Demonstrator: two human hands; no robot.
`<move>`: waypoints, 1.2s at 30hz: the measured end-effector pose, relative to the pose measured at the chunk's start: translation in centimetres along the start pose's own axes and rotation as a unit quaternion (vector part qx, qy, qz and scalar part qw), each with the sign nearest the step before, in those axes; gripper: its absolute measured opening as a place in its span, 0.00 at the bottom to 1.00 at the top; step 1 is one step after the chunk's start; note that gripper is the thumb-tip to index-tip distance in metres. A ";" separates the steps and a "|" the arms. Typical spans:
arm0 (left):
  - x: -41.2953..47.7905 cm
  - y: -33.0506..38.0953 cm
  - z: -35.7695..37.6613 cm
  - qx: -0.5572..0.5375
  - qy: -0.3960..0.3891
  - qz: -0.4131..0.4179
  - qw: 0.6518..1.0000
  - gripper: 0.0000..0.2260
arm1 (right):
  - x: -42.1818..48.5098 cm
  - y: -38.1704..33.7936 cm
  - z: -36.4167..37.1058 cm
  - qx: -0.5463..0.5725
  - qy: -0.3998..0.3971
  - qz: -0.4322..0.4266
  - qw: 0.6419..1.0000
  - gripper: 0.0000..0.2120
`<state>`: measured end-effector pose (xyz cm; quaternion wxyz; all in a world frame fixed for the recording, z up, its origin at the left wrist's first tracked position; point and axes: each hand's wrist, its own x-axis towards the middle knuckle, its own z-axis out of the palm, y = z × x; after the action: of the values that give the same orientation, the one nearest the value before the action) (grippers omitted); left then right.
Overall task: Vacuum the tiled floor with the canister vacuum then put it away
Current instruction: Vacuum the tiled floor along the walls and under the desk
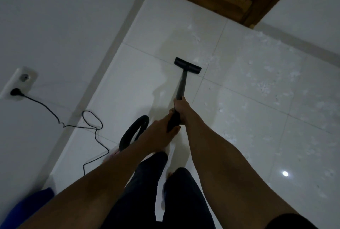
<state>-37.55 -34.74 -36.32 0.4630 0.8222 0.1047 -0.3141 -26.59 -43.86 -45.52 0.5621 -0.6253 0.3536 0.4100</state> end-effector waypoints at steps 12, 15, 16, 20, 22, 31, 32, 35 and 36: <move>7.6 2.2 -5.9 0.005 -0.003 -0.008 1.000 0.23 | 4.7 -8.8 1.6 -0.023 0.005 -0.006 1.000 0.25; 9.3 3.1 -7.5 0.004 0.001 0.001 1.000 0.23 | 5.8 -11.0 2.1 -0.032 0.008 -0.003 0.999 0.26; 9.9 3.4 -8.0 0.003 0.001 0.005 1.000 0.23 | 6.2 -11.7 2.1 -0.034 0.009 0.000 0.999 0.26; 13.1 4.7 -9.2 -0.004 0.001 -0.004 1.000 0.25 | 8.1 -15.0 1.8 -0.028 0.008 0.006 1.000 0.27; 14.9 5.5 -9.8 -0.003 0.005 -0.007 1.000 0.25 | 9.2 -16.8 1.5 -0.030 0.005 0.003 1.000 0.26; 24.2 9.1 -12.7 0.008 0.003 -0.036 0.999 0.27 | 14.9 -25.4 0.0 -0.016 -0.007 0.011 1.000 0.26; 25.1 9.6 -13.0 0.010 0.002 -0.040 0.999 0.27 | 15.3 -26.3 -0.2 -0.017 -0.005 0.014 1.000 0.26; 27.6 10.6 -13.9 0.015 0.000 -0.058 0.998 0.27 | 17.1 -28.7 -0.3 -0.022 -0.003 0.019 1.000 0.28; 28.6 10.9 -14.3 0.018 0.000 -0.068 0.997 0.27 | 17.7 -29.5 -0.1 -0.021 -0.001 0.020 1.000 0.29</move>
<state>-4.20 -32.27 -40.95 0.4253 0.8214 0.1550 -0.3469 7.42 -40.15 -49.47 0.5404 -0.6294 0.3568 0.4295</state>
